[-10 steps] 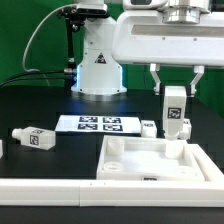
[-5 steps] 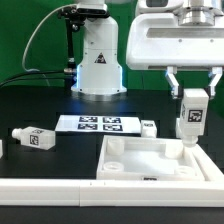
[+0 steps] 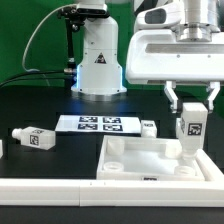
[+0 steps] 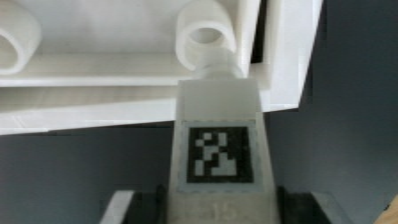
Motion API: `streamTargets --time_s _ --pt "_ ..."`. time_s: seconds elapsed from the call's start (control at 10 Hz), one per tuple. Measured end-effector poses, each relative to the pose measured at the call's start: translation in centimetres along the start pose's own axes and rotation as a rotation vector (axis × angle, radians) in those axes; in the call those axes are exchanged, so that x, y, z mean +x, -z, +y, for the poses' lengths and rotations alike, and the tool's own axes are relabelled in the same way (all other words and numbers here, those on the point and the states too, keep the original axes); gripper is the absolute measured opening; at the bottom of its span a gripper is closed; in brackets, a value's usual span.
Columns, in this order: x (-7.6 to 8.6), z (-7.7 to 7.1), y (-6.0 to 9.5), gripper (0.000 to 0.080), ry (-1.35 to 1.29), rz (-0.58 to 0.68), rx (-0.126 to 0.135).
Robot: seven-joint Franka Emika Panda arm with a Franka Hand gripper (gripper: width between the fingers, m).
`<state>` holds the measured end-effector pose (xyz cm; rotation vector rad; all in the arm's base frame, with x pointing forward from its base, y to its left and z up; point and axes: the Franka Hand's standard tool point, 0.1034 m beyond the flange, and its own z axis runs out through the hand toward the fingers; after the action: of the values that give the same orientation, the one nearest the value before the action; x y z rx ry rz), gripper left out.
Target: Assemble one leg
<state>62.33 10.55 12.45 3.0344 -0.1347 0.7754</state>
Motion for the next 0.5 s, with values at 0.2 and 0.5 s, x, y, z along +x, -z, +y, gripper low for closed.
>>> streamTargets --time_s 0.2,0.5 --pt "-0.03 0.02 -0.36 0.0287 0.023 -0.002 -0.004" --pt "-0.27 0.09 -0.98 0.0287 0.033 -0.008 -0.010"
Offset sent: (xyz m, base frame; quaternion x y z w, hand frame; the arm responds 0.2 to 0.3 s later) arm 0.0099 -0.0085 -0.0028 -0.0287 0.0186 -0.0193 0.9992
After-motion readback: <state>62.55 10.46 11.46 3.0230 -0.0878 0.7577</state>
